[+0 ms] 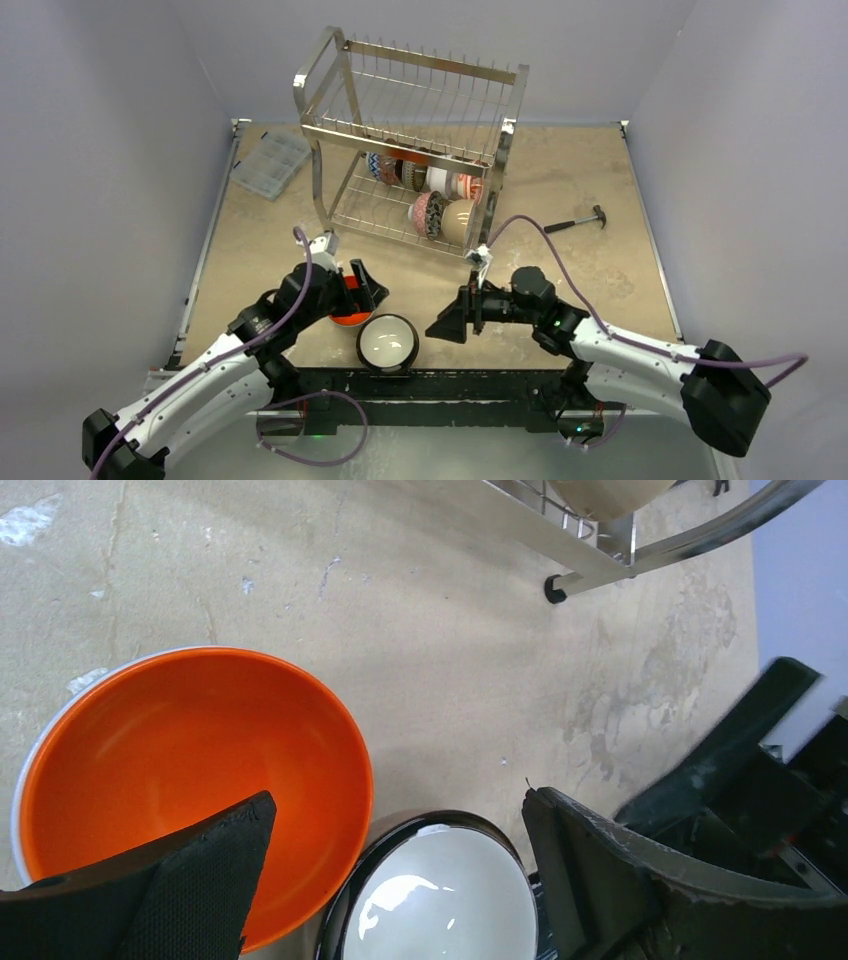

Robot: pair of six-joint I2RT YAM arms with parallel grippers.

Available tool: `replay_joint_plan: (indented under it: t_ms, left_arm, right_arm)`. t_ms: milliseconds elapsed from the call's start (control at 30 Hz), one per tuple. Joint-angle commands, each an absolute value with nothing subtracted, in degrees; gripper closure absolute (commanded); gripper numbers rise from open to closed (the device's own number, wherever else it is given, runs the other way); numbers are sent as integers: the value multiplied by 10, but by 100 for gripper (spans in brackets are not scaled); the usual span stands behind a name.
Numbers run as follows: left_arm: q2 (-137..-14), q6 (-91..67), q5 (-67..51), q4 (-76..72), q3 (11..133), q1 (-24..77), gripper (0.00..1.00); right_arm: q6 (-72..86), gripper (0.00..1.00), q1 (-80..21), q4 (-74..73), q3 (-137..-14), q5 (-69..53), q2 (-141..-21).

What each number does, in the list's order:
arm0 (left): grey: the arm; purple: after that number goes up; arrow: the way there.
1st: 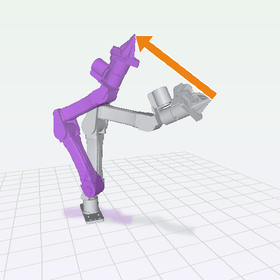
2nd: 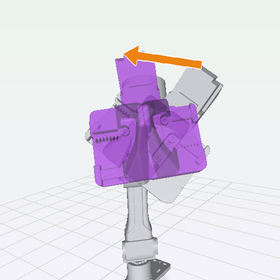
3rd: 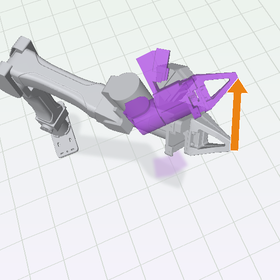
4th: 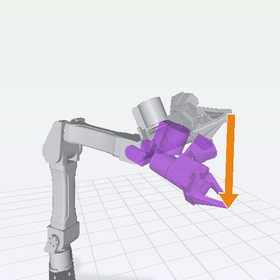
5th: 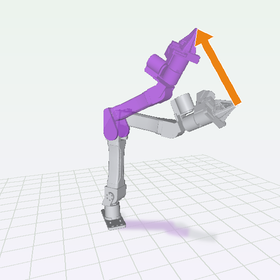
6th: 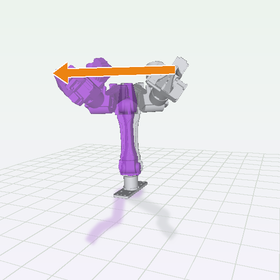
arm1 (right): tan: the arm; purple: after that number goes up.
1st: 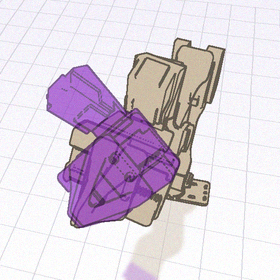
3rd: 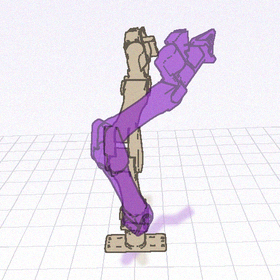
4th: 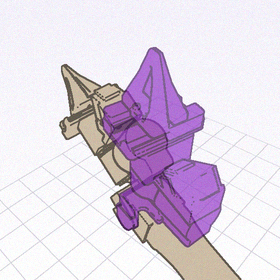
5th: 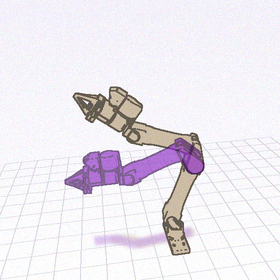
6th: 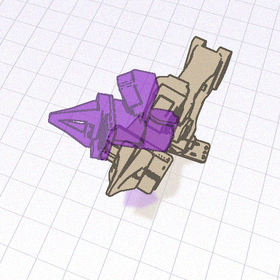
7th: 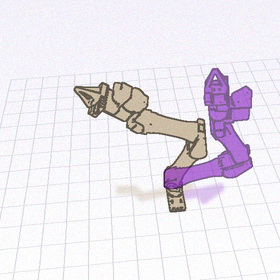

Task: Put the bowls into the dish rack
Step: Move the bowl to the center of the board.

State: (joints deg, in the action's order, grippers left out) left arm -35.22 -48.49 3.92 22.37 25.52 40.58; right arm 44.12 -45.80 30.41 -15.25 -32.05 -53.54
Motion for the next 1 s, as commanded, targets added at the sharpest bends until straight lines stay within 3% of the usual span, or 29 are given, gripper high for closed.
replay_joint_plan:
  t_ms: [0,200,567,967]
  left_arm:
    - [-375,-480,63,240,271,405,6]
    - [-389,-490,65,224,261,405,7]
    - [-387,-496,52,226,266,405,8]
    - [-351,-494,87,286,294,405,9]
  right_arm:
    - [414,14,-524,296,-230,-248,-572]
    - [399,34,-580,263,-281,-192,-643]
    - [356,46,-650,114,-379,-44,-712]
    - [342,43,-683,60,-425,19,-795]
